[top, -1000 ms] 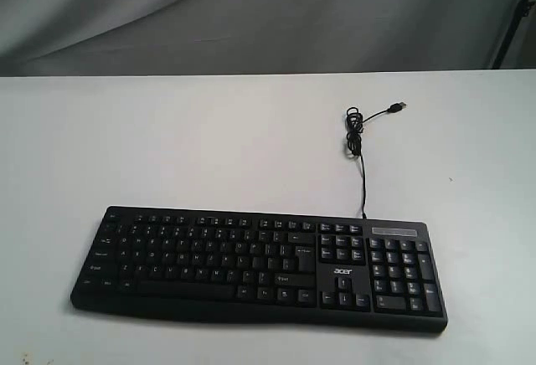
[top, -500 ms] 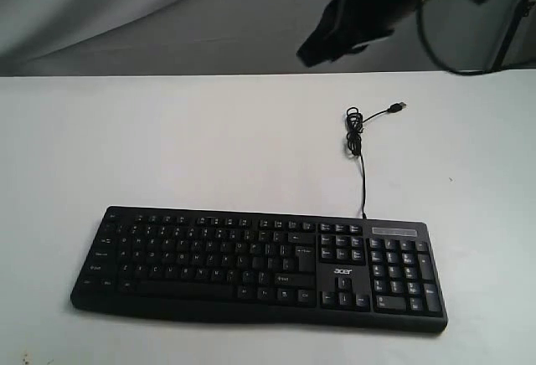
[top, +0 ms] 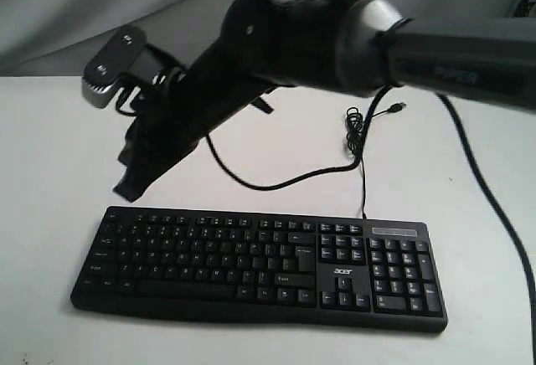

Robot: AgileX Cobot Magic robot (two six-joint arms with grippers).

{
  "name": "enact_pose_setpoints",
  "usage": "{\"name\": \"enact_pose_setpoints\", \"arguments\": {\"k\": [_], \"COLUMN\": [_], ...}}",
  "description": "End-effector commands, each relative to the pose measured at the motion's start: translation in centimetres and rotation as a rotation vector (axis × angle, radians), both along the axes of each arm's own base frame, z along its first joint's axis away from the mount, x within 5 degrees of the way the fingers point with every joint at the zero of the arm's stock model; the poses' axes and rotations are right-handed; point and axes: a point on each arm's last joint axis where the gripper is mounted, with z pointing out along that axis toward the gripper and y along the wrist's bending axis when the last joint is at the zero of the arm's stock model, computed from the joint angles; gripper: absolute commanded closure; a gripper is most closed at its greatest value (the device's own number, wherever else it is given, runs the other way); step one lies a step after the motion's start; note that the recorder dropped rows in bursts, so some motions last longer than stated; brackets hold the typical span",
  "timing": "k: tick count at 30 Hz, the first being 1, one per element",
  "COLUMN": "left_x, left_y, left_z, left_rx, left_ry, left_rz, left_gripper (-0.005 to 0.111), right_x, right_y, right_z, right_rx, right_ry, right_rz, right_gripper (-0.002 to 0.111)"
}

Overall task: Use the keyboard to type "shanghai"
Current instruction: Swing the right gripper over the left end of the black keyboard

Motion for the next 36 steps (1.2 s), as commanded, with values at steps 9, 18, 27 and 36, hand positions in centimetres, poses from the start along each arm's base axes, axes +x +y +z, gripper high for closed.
{"name": "enact_pose_setpoints", "arguments": {"k": [9, 18, 27, 36], "left_x": [0.0, 0.0, 0.0, 0.0], "left_y": [0.0, 0.0, 0.0, 0.0], "left_z": [0.0, 0.0, 0.0, 0.0], "left_rx": [-0.004, -0.004, -0.004, -0.004], "left_ry": [-0.006, -0.006, -0.006, -0.006], "left_rz": [-0.007, -0.007, -0.007, -0.007], "left_gripper": [0.107, 0.107, 0.107, 0.107], "right_x": [-1.4, -1.8, -2.4, -2.8], "right_y": [2.1, 2.8, 3.3, 3.6], "right_z": [-4.5, -7.5, -8.7, -9.6], "right_rx": [-0.078, -0.154, -0.165, -0.180], "right_ry": [0.029, 0.029, 0.038, 0.039], "right_rz": [-0.024, 0.011, 0.019, 0.026], "right_gripper": [0.108, 0.108, 0.108, 0.108]}}
